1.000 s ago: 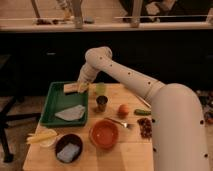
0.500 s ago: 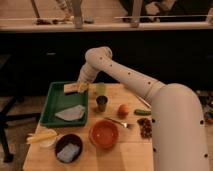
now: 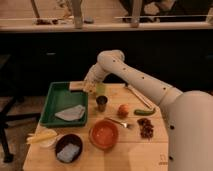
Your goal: Place eraser in metal cup
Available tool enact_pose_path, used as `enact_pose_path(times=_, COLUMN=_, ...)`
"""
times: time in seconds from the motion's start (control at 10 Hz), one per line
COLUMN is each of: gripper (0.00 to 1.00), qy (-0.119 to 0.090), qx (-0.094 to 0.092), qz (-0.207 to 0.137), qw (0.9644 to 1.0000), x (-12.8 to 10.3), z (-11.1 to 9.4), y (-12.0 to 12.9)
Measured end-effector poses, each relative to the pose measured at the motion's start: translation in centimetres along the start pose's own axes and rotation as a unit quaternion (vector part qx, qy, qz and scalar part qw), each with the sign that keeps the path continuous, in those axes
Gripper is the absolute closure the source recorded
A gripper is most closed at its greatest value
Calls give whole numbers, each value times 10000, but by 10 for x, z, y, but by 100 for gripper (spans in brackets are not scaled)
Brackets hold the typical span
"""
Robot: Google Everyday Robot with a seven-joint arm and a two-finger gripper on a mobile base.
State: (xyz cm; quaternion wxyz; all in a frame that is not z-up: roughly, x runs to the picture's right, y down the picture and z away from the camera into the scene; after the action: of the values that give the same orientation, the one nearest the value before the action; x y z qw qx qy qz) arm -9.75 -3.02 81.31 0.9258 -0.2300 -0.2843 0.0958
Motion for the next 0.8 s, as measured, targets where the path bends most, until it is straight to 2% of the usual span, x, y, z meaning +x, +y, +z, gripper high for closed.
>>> enact_pose_path(times=0.5, gripper=100, qy=-650, qx=154, qz=449, qw=9968, x=18, z=-19, y=9)
enact_pose_path(times=0.8, gripper=100, qy=-717, qx=88, qz=550, qw=9959, x=24, z=-19, y=20)
